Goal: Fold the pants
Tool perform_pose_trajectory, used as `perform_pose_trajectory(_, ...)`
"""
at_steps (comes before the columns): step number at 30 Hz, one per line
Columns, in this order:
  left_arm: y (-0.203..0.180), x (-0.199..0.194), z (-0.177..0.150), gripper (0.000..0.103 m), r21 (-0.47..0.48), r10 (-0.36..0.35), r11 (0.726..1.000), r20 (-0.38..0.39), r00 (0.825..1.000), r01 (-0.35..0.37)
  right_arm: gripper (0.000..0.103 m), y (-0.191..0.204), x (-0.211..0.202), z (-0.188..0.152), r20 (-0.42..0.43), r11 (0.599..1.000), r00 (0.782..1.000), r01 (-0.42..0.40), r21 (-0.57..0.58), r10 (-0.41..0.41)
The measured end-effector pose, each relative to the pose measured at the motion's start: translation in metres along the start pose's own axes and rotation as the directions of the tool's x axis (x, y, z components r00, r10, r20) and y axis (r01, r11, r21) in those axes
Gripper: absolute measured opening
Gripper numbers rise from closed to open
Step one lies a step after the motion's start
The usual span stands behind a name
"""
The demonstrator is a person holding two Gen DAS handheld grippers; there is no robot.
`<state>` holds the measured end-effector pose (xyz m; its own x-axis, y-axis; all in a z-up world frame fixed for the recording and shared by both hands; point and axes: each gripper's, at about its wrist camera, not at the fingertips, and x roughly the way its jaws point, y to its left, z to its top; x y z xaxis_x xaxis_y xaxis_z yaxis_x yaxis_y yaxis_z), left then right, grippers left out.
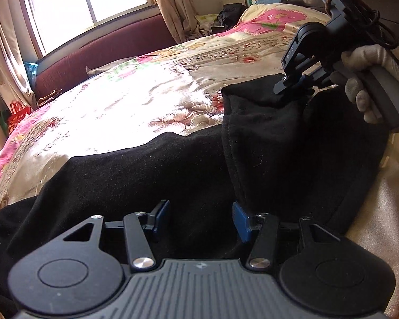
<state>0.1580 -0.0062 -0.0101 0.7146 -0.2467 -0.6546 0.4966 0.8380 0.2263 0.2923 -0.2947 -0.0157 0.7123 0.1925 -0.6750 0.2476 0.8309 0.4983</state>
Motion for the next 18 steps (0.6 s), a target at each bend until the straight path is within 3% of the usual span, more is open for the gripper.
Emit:
perform_pose_trajectory(7,-0.006,-0.001,0.007,0.046,0.059,-0.049,0.997,-0.009,0.999,0.049,0.003,0.003,-0.043,0.03,0.055,0.992,0.997,-0.046,-0.121,0.053)
perform_pose_trajectory(12,-0.015,-0.006,0.017,0.045,0.099,-0.058,0.993,0.007,0.998,0.057,0.002,-0.019,-0.104,0.068,0.162,0.987,0.985,-0.029,-0.156,0.054)
perform_pose_trajectory(18,-0.042,-0.014,0.027,0.046,0.196,-0.119,0.974,0.021,0.993,0.113,0.002,-0.069,-0.168,0.095,0.252,0.984,0.968,0.054,-0.171,-0.009)
